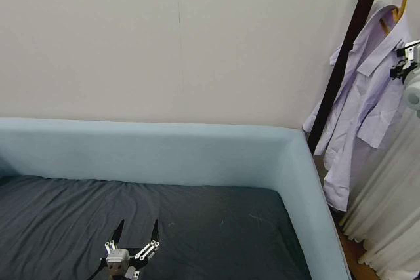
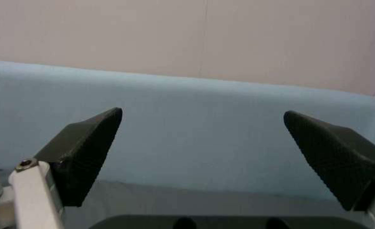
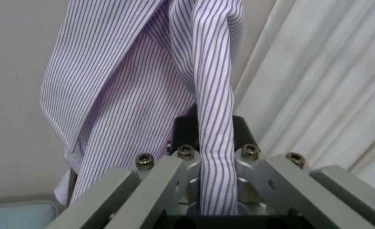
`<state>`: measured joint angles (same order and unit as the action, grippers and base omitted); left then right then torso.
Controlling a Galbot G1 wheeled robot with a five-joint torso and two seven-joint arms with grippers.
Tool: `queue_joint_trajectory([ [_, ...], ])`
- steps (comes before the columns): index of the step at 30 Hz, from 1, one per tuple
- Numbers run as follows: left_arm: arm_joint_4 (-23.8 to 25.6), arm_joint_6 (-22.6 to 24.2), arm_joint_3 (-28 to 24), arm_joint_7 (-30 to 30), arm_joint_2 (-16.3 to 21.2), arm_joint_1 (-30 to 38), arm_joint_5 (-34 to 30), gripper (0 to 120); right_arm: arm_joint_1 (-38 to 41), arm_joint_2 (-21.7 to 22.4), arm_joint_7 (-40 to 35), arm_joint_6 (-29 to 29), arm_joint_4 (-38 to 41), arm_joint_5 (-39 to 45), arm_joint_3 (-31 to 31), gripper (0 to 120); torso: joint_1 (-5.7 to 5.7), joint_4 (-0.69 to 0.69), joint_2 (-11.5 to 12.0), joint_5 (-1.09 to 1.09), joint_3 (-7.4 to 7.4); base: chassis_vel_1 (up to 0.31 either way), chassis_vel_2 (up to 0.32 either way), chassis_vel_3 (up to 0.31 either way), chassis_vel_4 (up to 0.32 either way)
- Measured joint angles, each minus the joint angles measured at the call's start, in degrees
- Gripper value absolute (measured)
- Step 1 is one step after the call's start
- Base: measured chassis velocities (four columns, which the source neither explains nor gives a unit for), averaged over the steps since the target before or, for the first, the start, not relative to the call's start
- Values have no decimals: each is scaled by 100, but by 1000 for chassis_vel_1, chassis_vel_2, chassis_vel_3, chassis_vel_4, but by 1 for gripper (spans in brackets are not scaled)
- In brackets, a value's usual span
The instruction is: Pick up the clothes from the sofa and hang them on the clothes hanger.
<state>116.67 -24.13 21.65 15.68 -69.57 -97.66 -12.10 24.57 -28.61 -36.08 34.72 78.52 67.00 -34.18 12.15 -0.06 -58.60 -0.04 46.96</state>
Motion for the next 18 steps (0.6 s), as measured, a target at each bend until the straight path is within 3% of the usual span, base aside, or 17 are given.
queue_joint_trajectory([
  [5, 0, 0, 0, 0, 0, 0, 0, 100, 548, -197, -272, 224, -38, 365, -333, 2, 0, -1, 0, -1, 0, 0, 0, 0, 0],
  [10, 0, 0, 0, 1, 0, 0, 0, 100, 1272, -545, -878, 595, -338, 1332, -740, 2, 0, -1, 0, -1, 0, 0, 0, 0, 0],
  [18, 0, 0, 0, 0, 0, 0, 0, 100, 1845, -898, -1302, 742, -815, 2063, -1080, 2, 0, 0, 0, -1, 0, 0, 0, 0, 0],
])
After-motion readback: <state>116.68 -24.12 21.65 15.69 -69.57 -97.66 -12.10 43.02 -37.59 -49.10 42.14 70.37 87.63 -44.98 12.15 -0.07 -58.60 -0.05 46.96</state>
